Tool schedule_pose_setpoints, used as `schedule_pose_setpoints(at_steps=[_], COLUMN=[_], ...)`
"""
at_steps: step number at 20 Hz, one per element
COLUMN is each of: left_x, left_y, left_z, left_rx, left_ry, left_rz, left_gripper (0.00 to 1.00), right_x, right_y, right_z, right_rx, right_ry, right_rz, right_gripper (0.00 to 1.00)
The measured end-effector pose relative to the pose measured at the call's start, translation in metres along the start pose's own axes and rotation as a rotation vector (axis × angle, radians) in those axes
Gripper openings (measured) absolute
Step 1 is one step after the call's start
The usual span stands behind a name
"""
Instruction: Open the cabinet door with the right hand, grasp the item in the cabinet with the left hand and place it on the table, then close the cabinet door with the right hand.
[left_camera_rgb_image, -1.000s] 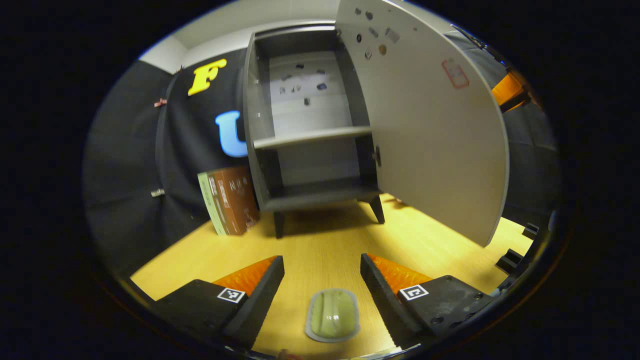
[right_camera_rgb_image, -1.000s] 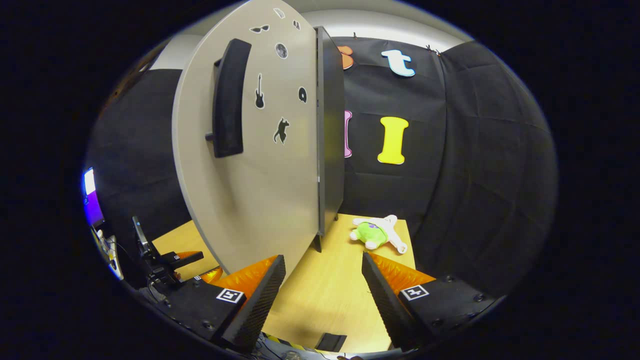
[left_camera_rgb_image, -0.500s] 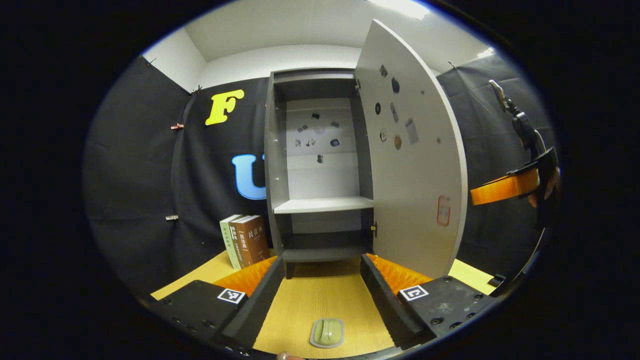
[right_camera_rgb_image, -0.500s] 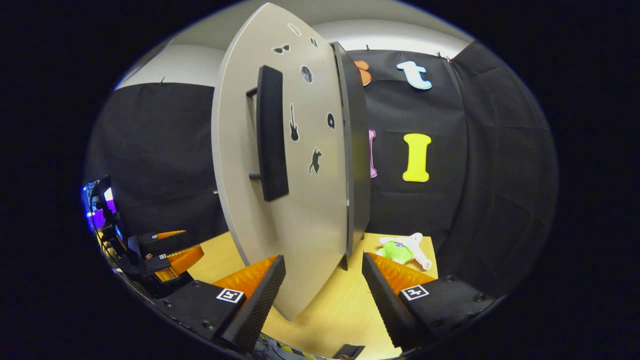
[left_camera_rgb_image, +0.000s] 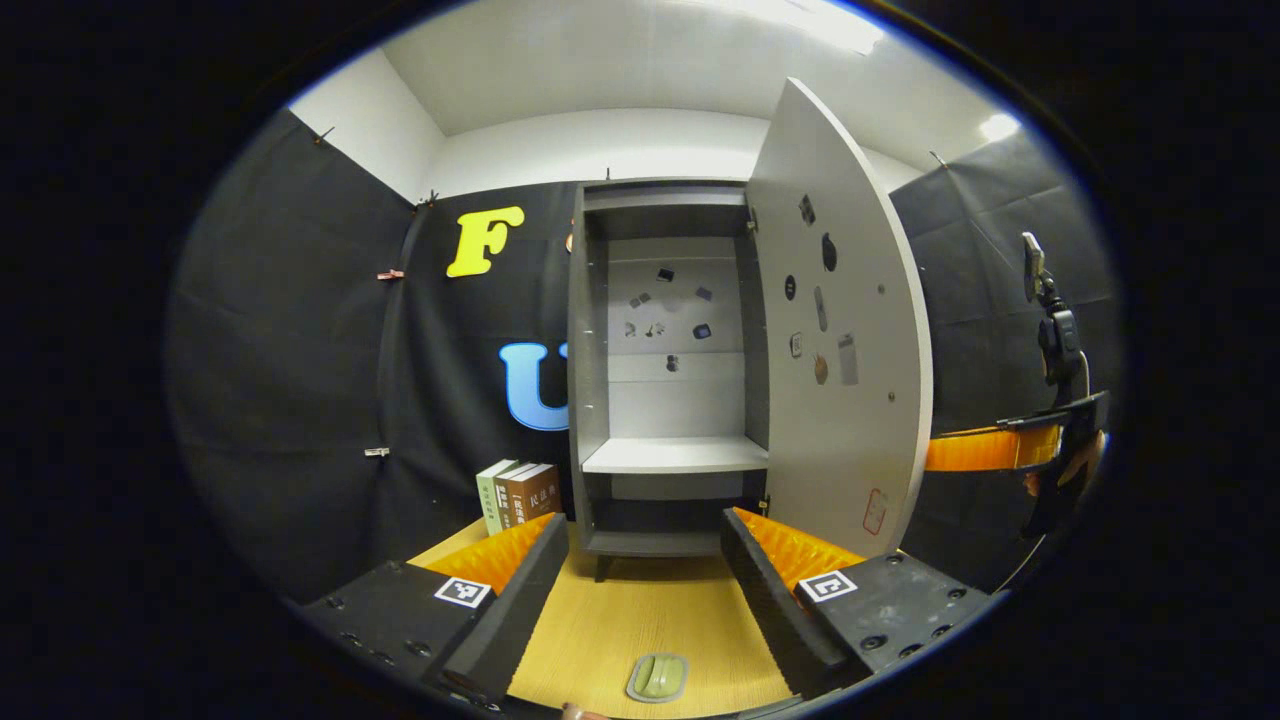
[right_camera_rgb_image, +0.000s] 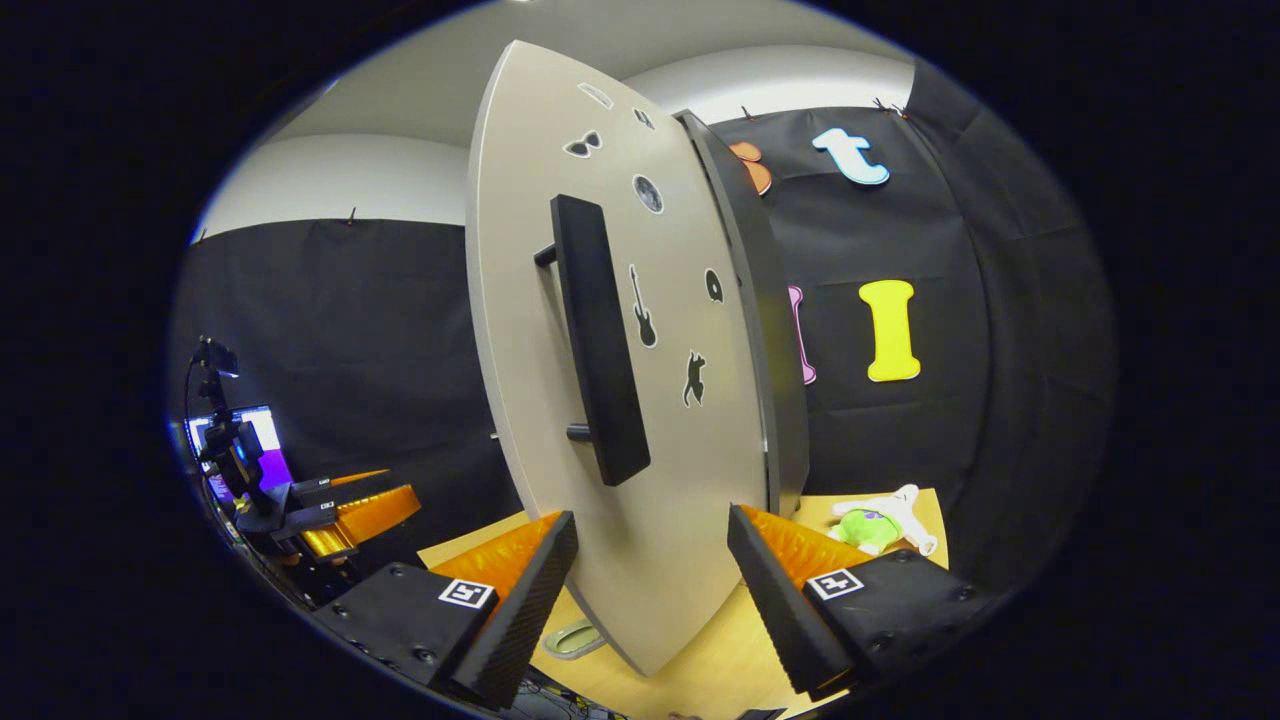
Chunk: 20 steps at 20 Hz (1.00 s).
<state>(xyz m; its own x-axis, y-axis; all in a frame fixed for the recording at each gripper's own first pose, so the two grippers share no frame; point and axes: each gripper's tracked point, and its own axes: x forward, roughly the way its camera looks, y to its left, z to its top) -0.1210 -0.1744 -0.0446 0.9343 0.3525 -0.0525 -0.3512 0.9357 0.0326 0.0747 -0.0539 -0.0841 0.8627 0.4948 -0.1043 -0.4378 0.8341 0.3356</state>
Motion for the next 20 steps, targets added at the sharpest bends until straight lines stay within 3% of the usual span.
schedule_pose_setpoints(at_steps=[6,9,12,17,20], left_x=[0.032,0.054,0.075,0.100,0.116], left_y=[0.023,0.042,0.075,0.134,0.150], left_z=[-0.003,-0.008,-0.008,-0.003,-0.007], left_rx=[-0.050,-0.069,-0.072,-0.044,-0.048], left_ry=[-0.003,0.020,0.034,0.033,0.038], left_rz=[-0.072,-0.168,-0.258,-0.306,-0.330], left_gripper=[0.99,0.92,0.96,0.97,0.95], right_x=[0.024,0.051,0.092,0.148,0.149], right_y=[0.034,0.061,0.084,0.140,0.142], right_z=[-0.010,-0.018,-0.029,-0.028,-0.033], right_rx=[-0.025,0.009,0.060,0.039,-0.032], right_ry=[0.005,-0.019,-0.057,-0.115,-0.102], right_rz=[-0.015,-0.054,-0.111,-0.121,-0.181], right_gripper=[0.98,0.98,0.98,0.98,0.98])
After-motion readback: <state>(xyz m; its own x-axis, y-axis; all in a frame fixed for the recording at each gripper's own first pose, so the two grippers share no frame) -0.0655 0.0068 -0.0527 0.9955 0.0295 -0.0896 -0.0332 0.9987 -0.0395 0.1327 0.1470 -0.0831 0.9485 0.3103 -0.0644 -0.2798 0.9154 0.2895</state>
